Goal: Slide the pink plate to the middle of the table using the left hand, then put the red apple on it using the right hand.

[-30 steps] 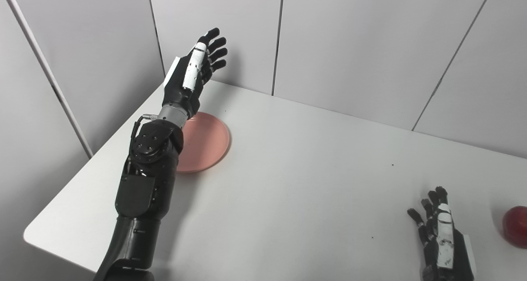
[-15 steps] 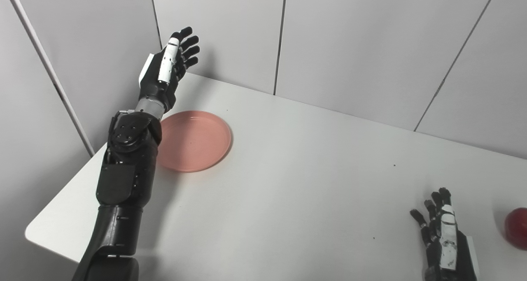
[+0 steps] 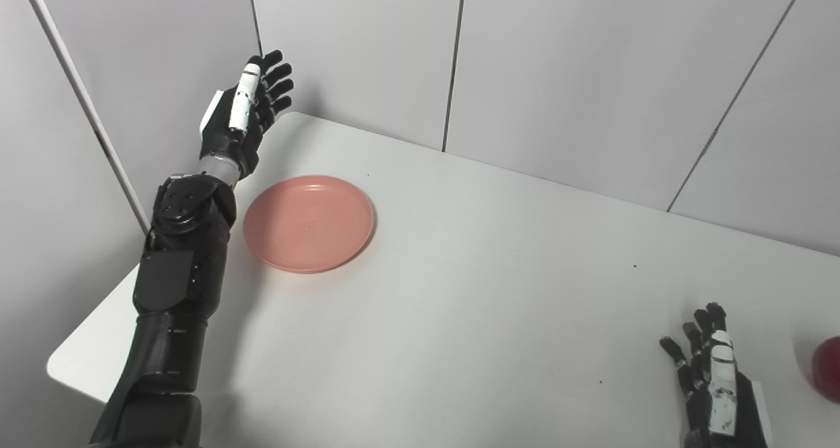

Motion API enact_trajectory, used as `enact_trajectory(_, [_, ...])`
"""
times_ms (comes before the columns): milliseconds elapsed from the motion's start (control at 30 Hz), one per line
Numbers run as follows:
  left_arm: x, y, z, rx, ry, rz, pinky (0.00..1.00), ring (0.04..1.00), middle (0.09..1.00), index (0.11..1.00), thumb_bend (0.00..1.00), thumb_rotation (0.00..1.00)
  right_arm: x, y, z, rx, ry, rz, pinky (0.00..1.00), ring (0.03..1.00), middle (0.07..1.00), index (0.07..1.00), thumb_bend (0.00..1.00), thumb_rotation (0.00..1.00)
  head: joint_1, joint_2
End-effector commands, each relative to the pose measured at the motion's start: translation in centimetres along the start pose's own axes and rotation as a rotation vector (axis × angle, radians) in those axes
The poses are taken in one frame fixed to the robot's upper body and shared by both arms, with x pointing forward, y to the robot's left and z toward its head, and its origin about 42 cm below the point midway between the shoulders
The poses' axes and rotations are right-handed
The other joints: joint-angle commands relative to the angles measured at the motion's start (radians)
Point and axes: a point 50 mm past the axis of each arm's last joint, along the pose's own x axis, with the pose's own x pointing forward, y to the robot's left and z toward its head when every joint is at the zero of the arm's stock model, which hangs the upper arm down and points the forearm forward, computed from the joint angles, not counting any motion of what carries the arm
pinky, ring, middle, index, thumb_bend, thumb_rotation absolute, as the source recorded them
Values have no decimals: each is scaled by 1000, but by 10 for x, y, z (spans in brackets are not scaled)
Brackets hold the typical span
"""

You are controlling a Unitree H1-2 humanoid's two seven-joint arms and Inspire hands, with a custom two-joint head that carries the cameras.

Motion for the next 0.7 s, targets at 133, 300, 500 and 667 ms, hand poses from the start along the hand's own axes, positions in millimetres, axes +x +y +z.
enact_trajectory(133, [11,22,31,1,-98,3,907,904,894,870,331,1000,1,-3,8,-9,-3,2,1000,1000,1000,1000,126,1000,6,6])
enact_trajectory(300, [8,33,21,-2,-73,30,892,892,885,864,320,1000,1,-4,9,-18,-7,0,1000,1000,1000,1000,125,1000,9,8])
enact_trajectory(500, [6,43,12,14,-55,45,884,879,872,851,315,1000,0,-4,11,-4,-4,0,1000,1000,1000,1000,116,1000,12,13])
enact_trajectory(667, [5,48,6,1,-27,57,894,887,880,859,297,1000,1,-5,10,-15,-8,9,1000,1000,1000,1000,126,1000,11,14])
